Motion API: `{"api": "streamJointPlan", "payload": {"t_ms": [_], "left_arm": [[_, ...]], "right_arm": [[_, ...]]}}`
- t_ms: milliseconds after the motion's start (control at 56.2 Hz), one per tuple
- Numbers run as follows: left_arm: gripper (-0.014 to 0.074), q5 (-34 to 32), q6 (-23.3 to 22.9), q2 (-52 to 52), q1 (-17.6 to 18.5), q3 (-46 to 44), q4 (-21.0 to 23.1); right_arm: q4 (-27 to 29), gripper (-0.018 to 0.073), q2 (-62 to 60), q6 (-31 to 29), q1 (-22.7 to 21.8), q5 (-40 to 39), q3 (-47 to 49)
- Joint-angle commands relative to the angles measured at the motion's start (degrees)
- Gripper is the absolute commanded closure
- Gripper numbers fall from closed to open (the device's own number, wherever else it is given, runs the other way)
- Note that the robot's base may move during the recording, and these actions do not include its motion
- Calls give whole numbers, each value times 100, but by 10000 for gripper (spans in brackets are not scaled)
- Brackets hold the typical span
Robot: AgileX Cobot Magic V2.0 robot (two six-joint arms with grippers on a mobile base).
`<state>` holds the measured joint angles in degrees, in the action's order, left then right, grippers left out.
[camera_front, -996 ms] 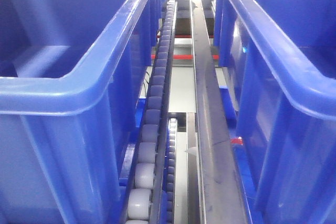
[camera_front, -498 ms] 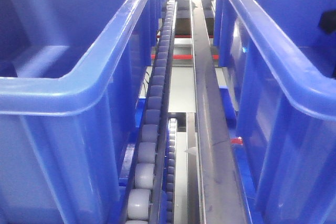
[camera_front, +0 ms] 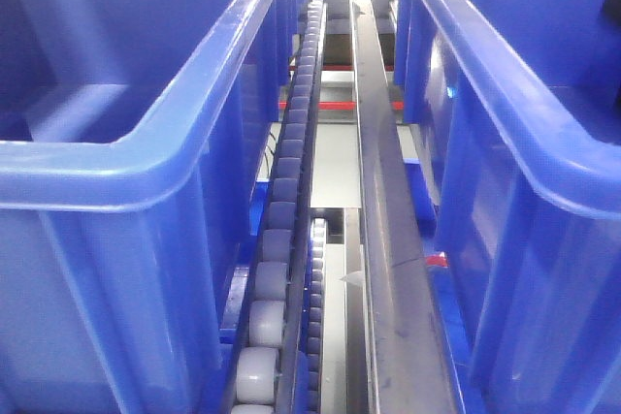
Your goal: Pick and sort blue part to right shelf
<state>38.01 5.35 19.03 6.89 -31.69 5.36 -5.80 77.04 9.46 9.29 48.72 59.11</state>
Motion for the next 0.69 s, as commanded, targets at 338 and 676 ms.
{"api": "streamJointPlan", "payload": {"t_ms": [338,676], "left_arm": [[472,-410,-45,-1502,6,475,-284],[472,-683,-45,-1905,6,737,-284]], "right_arm": [[-68,-10,-3232,-247,-24,-1020,-1426],[-68,521,-5619,-293,-24,-1045,-2226]]}}
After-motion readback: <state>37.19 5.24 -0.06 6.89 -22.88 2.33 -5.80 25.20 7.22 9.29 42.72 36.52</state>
